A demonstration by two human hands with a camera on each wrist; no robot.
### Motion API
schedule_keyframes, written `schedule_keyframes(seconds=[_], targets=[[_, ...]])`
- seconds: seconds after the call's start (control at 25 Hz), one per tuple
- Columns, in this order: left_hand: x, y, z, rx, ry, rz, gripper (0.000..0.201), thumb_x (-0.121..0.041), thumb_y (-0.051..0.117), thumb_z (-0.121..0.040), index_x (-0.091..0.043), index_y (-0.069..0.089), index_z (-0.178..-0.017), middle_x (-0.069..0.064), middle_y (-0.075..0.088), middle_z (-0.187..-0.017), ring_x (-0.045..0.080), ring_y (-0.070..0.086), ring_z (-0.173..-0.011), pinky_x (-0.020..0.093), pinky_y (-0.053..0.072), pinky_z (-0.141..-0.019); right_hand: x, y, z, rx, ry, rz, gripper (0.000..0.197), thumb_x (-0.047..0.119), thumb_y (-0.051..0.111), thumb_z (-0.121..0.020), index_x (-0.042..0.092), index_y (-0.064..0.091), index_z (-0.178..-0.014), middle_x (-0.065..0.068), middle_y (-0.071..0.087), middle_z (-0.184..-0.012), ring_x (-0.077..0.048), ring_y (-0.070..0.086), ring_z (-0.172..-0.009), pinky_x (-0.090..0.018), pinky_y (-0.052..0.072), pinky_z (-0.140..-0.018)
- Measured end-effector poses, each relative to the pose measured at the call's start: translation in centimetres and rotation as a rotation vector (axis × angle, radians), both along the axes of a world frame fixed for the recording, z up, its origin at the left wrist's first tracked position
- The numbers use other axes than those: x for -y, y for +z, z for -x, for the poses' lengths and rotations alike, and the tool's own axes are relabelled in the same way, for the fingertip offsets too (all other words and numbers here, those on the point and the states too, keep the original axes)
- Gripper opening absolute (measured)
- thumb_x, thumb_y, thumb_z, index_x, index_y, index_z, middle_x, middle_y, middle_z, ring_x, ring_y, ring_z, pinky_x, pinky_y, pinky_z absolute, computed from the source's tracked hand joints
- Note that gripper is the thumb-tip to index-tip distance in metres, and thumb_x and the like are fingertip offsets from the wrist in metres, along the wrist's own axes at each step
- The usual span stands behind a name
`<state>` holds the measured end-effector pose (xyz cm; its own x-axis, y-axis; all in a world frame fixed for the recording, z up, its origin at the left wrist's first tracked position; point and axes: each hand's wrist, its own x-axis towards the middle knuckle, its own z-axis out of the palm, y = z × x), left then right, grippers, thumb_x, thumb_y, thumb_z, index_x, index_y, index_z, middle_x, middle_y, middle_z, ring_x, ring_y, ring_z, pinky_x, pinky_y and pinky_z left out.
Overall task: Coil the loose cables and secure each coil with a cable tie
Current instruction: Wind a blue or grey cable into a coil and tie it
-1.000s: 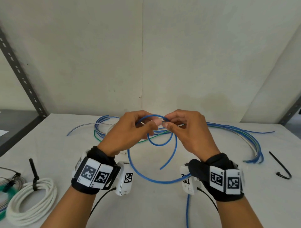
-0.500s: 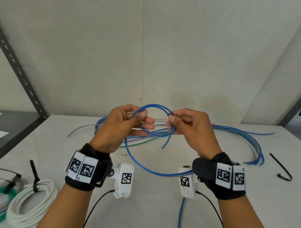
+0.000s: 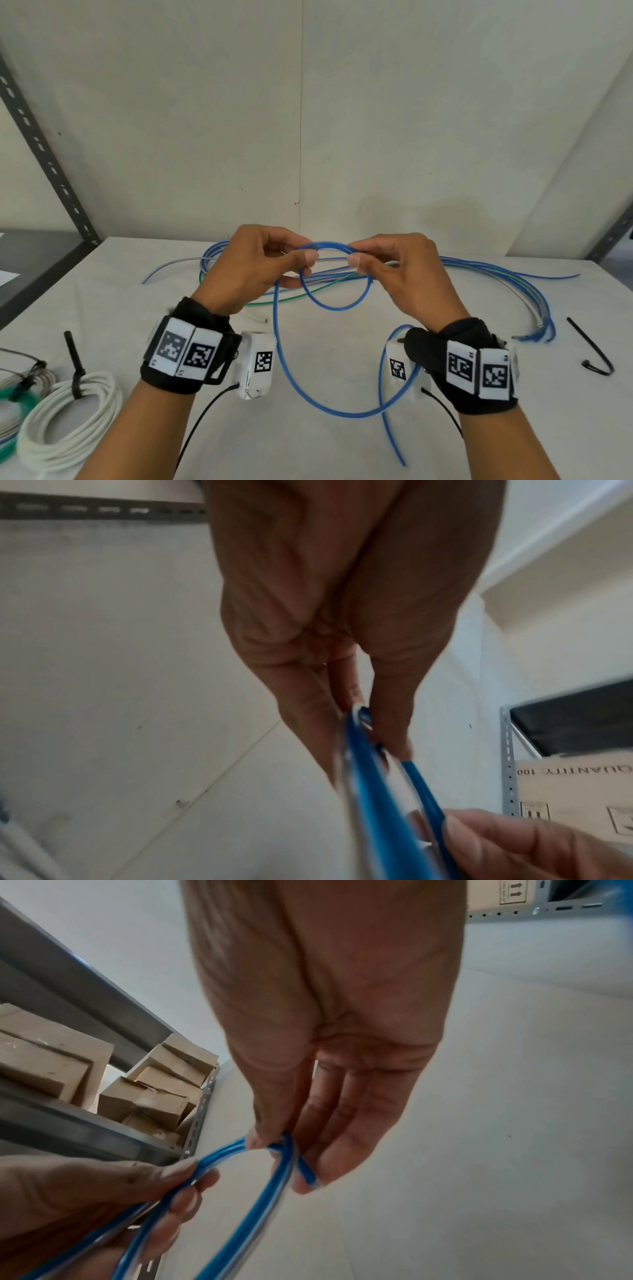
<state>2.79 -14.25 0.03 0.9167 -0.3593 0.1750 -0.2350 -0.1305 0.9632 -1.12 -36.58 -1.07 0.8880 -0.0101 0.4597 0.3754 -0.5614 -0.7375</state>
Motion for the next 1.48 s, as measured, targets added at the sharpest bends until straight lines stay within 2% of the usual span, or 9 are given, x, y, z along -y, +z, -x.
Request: schedule_keyframes(seconds=[0.32, 0.6, 0.76, 0.92, 1.04, 1.12, 1.2, 1.36, 1.48], targets=[[-0.2, -0.1, -0.2, -0.075, -0.008, 0.126, 0.014, -0.012, 0.067, -0.094, 0.0, 0.071, -0.099, 0.018, 0.073, -0.087, 0.026, 0.073, -0.086, 0.036, 0.063, -0.072, 0.6, 0.1, 0.1, -0.065, 0.035, -0.14, 0.009, 0.015, 0.072, -0.092, 0.022, 0.077, -0.096, 0.001, 0.076, -0.076, -0.01, 0.071, -0.068, -0.021, 0.055, -0.069], [0.9, -0.3, 0.6, 0.332, -0.103, -0.344, 0.037, -0.035, 0.08, -0.081, -0.03, 0.074, -0.118, -0.011, 0.075, -0.094, 0.003, 0.071, -0.086, 0.017, 0.055, -0.077, -0.3, 0.2, 0.7, -0.101, 0.124, 0.182, 0.014, 0.02, 0.076, -0.088, 0.023, 0.08, -0.101, 0.014, 0.076, -0.084, 0.002, 0.068, -0.079, -0.01, 0.046, -0.069], [1.1, -0.7, 0.4, 0.322, -0.083, -0.443, 0.02, -0.032, 0.082, -0.082, -0.027, 0.08, -0.1, -0.007, 0.074, -0.074, 0.01, 0.071, -0.071, 0.035, 0.058, -0.072, -1.0, 0.4, 1.1, -0.098, 0.135, 0.102, 0.017, 0.021, 0.078, -0.087, 0.022, 0.066, -0.098, 0.011, 0.075, -0.077, -0.008, 0.067, -0.077, -0.02, 0.052, -0.072], [0.7, -0.8, 0.2, 0.172, -0.034, -0.274, 0.009, -0.022, 0.08, -0.085, -0.014, 0.08, -0.089, 0.006, 0.076, -0.075, 0.025, 0.074, -0.073, 0.044, 0.061, -0.079, -2.0, 0.2, 0.8, 0.015, 0.002, -0.035, 0.028, 0.028, 0.081, -0.083, 0.022, 0.062, -0.103, 0.009, 0.073, -0.088, -0.007, 0.068, -0.084, -0.027, 0.054, -0.076], [0.3, -0.3, -0.2, 0.05, 0.064, 0.151, 0.015, -0.01, 0.07, -0.091, 0.003, 0.074, -0.097, 0.019, 0.075, -0.082, 0.026, 0.071, -0.074, 0.04, 0.062, -0.08, -2.8, -0.3, 0.4, -0.042, -0.142, -0.265, 0.081, 0.052, 0.085, -0.061, 0.024, 0.048, -0.128, 0.006, 0.07, -0.104, -0.003, 0.068, -0.092, -0.021, 0.056, -0.08], [-0.2, 0.0, -0.6, 0.002, 0.143, 0.377, 0.018, -0.012, 0.066, -0.093, 0.003, 0.072, -0.102, 0.016, 0.074, -0.086, 0.025, 0.072, -0.08, 0.037, 0.062, -0.078, -4.1, -1.0, 0.3, -0.256, -0.038, -0.325, 0.108, 0.058, 0.086, -0.048, 0.025, 0.039, -0.14, 0.005, 0.071, -0.108, -0.004, 0.07, -0.097, -0.03, 0.057, -0.091], [-0.2, -0.1, -0.8, -0.038, 0.146, 0.467, 0.02, -0.013, 0.065, -0.095, 0.002, 0.071, -0.106, 0.014, 0.075, -0.089, 0.026, 0.073, -0.084, 0.033, 0.061, -0.078, -5.8, -1.8, 0.5, -0.368, 0.131, -0.251, 0.094, 0.05, 0.088, -0.061, 0.023, 0.046, -0.141, 0.004, 0.075, -0.106, -0.005, 0.072, -0.096, -0.034, 0.057, -0.093], [0.0, 0.0, -0.6, -0.054, 0.131, 0.484, 0.019, -0.012, 0.064, -0.095, 0.003, 0.07, -0.106, 0.012, 0.074, -0.088, 0.024, 0.073, -0.083, 0.029, 0.059, -0.075, -6.8, -2.8, 0.2, -0.158, 0.132, -0.123, 0.014, 0.021, 0.069, -0.094, 0.013, 0.073, -0.105, 0.001, 0.075, -0.076, -0.012, 0.072, -0.068, -0.039, 0.06, -0.079], [-0.8, 0.3, -0.9, -0.076, 0.159, 0.543, 0.015, -0.011, 0.063, -0.096, 0.001, 0.07, -0.102, 0.008, 0.072, -0.085, 0.022, 0.072, -0.082, 0.027, 0.059, -0.073, -5.0, -2.6, 0.0, -0.086, 0.033, 0.1, 0.019, 0.032, 0.058, -0.096, 0.023, 0.075, -0.094, 0.006, 0.072, -0.072, -0.009, 0.069, -0.066, -0.041, 0.058, -0.072]])
